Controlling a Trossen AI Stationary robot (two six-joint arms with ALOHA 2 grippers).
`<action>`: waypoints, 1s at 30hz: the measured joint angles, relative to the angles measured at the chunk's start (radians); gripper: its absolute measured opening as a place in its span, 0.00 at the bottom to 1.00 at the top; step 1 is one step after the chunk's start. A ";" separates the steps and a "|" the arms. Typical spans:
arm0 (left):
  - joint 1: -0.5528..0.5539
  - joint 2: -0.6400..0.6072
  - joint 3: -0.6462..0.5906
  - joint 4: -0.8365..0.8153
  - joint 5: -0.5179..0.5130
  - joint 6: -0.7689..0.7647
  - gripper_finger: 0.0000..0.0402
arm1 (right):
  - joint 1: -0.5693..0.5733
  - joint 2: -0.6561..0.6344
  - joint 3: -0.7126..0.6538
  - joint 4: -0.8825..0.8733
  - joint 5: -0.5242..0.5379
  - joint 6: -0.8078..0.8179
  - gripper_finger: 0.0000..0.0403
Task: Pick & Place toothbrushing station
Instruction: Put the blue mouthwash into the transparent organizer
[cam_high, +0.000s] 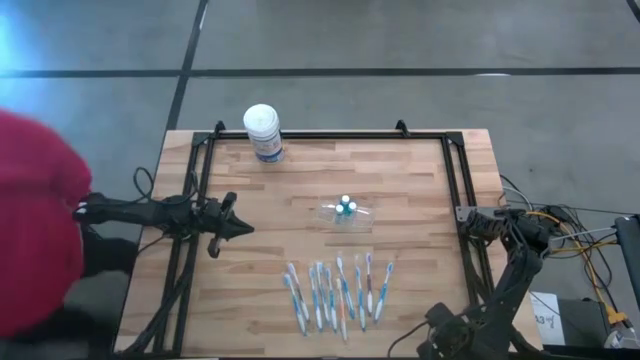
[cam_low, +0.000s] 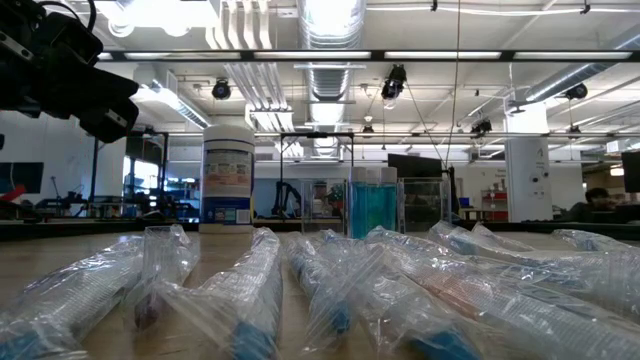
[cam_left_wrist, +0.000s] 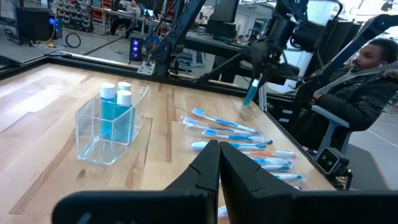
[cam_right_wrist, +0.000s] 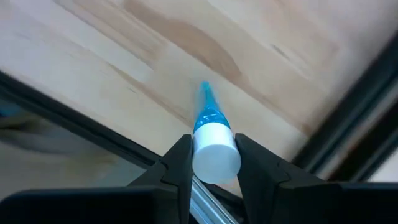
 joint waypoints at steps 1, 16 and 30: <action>0.000 0.000 0.000 0.000 0.000 0.000 0.03 | -0.006 -0.009 0.007 -0.004 0.029 -0.016 0.22; 0.000 0.000 0.000 0.000 0.000 0.018 0.03 | -0.362 -0.101 0.215 -0.049 0.352 -0.741 0.22; 0.000 0.000 0.000 0.000 0.000 0.037 0.03 | -0.746 -0.102 0.505 -0.131 0.395 -1.406 0.22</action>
